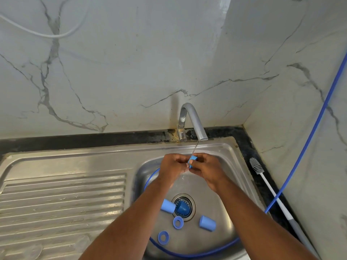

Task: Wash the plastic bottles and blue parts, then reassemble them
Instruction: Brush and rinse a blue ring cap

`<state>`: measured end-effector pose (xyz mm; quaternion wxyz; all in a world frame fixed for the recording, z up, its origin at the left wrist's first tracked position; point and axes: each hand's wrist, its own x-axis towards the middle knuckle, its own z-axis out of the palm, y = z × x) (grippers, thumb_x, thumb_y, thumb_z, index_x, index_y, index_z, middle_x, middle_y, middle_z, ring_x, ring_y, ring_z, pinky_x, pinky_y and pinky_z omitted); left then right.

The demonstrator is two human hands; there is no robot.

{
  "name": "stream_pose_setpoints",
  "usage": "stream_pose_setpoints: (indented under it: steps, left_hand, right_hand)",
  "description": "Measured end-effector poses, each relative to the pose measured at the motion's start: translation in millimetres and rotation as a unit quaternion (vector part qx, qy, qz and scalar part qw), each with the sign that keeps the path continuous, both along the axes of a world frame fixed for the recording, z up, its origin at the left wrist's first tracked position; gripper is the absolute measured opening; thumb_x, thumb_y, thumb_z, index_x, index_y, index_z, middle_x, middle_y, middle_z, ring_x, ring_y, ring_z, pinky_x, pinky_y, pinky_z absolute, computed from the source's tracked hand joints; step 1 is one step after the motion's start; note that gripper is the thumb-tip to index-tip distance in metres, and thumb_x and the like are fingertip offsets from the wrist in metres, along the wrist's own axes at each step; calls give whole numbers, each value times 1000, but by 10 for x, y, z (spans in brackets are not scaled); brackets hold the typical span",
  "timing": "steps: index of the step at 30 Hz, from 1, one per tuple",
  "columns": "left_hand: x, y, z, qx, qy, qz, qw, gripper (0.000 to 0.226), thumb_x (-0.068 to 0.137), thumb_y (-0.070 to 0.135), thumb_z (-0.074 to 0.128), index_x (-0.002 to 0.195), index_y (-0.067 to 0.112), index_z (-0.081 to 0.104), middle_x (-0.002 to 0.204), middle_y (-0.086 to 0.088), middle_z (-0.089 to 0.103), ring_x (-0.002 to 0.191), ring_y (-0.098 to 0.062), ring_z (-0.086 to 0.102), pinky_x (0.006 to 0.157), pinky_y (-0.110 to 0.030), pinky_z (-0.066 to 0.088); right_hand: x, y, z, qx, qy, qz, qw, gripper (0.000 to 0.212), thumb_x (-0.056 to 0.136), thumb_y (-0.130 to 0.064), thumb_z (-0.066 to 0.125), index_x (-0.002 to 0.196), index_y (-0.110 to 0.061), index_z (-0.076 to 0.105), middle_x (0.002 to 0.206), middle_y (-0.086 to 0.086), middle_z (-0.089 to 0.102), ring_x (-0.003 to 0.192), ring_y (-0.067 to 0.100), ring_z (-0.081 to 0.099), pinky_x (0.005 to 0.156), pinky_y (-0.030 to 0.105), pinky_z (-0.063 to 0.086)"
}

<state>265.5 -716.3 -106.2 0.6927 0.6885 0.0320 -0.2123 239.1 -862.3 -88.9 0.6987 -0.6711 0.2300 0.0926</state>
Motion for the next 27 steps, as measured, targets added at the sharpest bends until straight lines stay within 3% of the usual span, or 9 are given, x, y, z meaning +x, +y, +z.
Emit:
stream_pose_setpoints:
  steps: [3,6,10,14,17,19,21,24,27]
  left_hand:
    - [13,-10,35,-36,58,40,997,17,86,-8,71,99,2,75,102,-18,75,95,-30,75,83,-37,62]
    - [30,-17,70,-78,96,60,990,15,92,1,69,107,3,70,108,-18,73,98,-27,74,80,-34,62]
    - [12,-1,63,-67,109,43,991,22,98,25,67,110,8,70,103,-15,75,94,-24,74,73,-29,61]
    - [-6,1,47,-90,140,29,986,15,101,11,60,112,6,68,102,-16,76,90,-23,75,74,-32,61]
    - [-22,-17,72,-149,183,41,971,22,105,19,54,114,5,69,103,-17,76,95,-27,74,84,-39,60]
    - [-26,-24,61,-150,182,26,971,27,104,22,56,121,4,67,110,-18,75,106,-32,71,90,-42,59]
    - [-26,-28,20,-134,170,23,976,25,101,13,59,123,3,65,115,-20,73,110,-34,70,90,-41,59]
    - [-19,-69,-23,-120,169,25,978,21,100,5,59,120,3,66,112,-21,74,104,-32,73,86,-39,61]
    - [-6,-110,-46,-117,189,37,974,20,100,5,58,117,-1,66,104,-21,75,92,-27,75,79,-36,62]
  right_hand:
    - [-22,18,26,-84,-29,25,996,45,79,8,75,116,-16,66,110,5,70,104,19,69,84,30,60]
    - [-31,11,49,-93,-48,54,993,49,75,13,74,111,-19,66,110,3,69,105,21,68,84,33,61]
    - [-12,51,53,-168,-55,72,982,47,71,-3,86,107,-23,63,101,-2,71,95,14,69,83,31,60]
    - [4,66,81,-367,-102,135,915,33,78,-16,81,110,-20,72,103,-5,72,95,13,66,81,20,47]
    - [7,43,62,-424,-130,156,883,39,82,-16,76,121,-18,68,109,-3,69,99,12,63,76,10,38]
    - [24,28,2,-444,-146,162,869,22,84,-25,75,104,-20,69,95,-5,66,87,11,61,65,6,33]
    - [26,7,-44,-447,-150,157,868,16,83,-31,76,91,-21,68,85,-6,65,78,12,60,62,12,37]
    - [-5,-29,-52,-427,-164,147,877,19,81,-27,79,95,-18,71,87,-2,69,81,15,63,71,28,51]
    - [-9,-88,-94,-403,-159,153,888,29,76,-23,82,103,-17,72,93,-1,71,85,15,65,76,28,52]
